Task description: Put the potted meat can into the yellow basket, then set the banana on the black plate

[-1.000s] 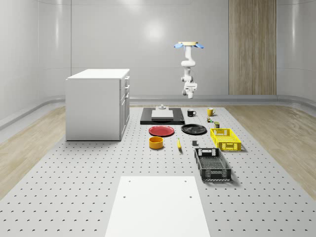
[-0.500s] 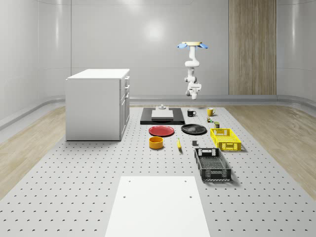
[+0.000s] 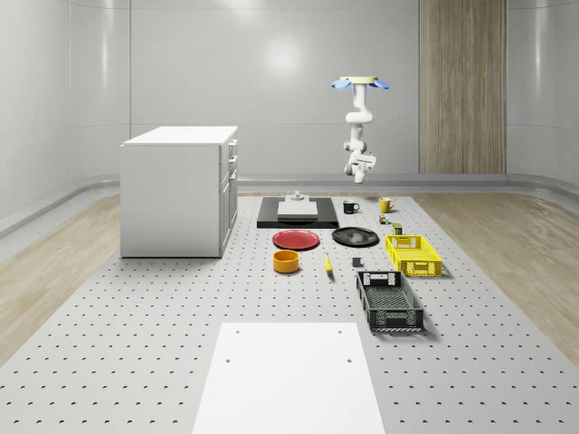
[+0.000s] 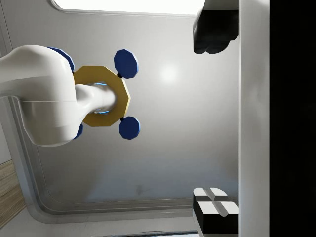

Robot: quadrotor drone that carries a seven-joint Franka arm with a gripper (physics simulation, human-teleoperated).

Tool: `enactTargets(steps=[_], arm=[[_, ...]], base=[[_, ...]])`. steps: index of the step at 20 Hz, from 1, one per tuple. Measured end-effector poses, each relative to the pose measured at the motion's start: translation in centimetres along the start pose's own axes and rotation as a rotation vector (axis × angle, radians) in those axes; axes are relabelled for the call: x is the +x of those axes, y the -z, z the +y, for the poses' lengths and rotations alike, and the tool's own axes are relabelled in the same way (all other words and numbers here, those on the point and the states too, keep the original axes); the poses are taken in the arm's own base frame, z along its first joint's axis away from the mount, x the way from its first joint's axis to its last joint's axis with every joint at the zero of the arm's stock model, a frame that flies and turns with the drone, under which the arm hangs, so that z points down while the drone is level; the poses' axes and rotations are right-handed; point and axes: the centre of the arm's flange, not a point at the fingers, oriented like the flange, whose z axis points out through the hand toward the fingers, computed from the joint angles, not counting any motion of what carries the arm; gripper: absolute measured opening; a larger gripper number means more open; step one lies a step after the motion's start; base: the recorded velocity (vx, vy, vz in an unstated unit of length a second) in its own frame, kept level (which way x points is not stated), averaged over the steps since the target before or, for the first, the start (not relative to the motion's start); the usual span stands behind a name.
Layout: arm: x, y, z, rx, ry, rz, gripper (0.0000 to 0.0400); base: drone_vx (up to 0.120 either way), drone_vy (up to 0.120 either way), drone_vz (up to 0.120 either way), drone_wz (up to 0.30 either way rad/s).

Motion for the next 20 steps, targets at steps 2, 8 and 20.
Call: enactTargets(steps=[2,8,20], arm=[[-0.7,-0.1,-0.7,-0.07,0.002,0.072,0.04],[-4.4,-2.2,-4.3,-0.472,0.014,0.477,0.04],[-4.9,-17.4,-4.4,-1.706,0.049,1.703,0.04]], base=[[0.12,0.12,0.0,0.0],[0.12,0.027,0.0,0.0],[0.12,0.037,0.0,0.0]])
